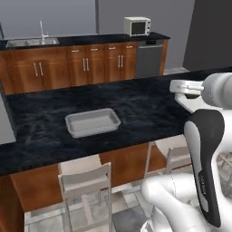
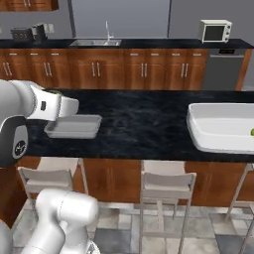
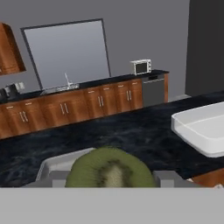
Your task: Place the cold items (kiwi and pear) from the fridge in one tupperware on the dining counter. Place the warm items (hot dog and kebab skewer) in the stove area in another tupperware.
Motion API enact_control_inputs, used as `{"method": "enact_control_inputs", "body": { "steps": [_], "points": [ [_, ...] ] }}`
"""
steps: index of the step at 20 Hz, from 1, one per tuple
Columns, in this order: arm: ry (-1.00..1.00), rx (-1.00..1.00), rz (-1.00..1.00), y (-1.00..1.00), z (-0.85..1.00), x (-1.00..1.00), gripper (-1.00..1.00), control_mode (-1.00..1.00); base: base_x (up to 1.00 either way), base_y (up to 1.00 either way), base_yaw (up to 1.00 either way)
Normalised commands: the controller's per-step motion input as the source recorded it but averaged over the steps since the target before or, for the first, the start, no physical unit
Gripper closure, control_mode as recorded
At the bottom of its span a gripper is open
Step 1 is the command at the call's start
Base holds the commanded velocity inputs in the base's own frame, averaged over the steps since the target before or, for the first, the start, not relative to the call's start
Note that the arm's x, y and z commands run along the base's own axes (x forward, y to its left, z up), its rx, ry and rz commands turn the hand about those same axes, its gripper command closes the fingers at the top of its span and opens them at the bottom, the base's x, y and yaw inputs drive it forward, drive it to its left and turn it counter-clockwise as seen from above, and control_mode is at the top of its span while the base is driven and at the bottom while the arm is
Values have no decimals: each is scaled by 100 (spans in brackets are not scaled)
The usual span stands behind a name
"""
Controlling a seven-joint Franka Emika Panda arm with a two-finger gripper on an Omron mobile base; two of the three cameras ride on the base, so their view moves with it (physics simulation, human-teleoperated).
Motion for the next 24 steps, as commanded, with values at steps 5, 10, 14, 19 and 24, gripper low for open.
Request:
{"method": "enact_control_inputs", "body": {
  "steps": [5, 10, 14, 19, 24],
  "points": [
    [0, 0, 0, 0, 0, 0, 100, 100, 10, -100, -5],
    [0, 0, 0, 0, 0, 0, 100, 100, 18, -100, -3],
    [0, 0, 0, 0, 0, 0, 100, 100, 40, -100, -1],
    [0, 0, 0, 0, 0, 0, 100, 100, 75, -84, 4],
    [0, 0, 0, 0, 0, 0, 100, 100, 96, -35, 16]
  ]
}}
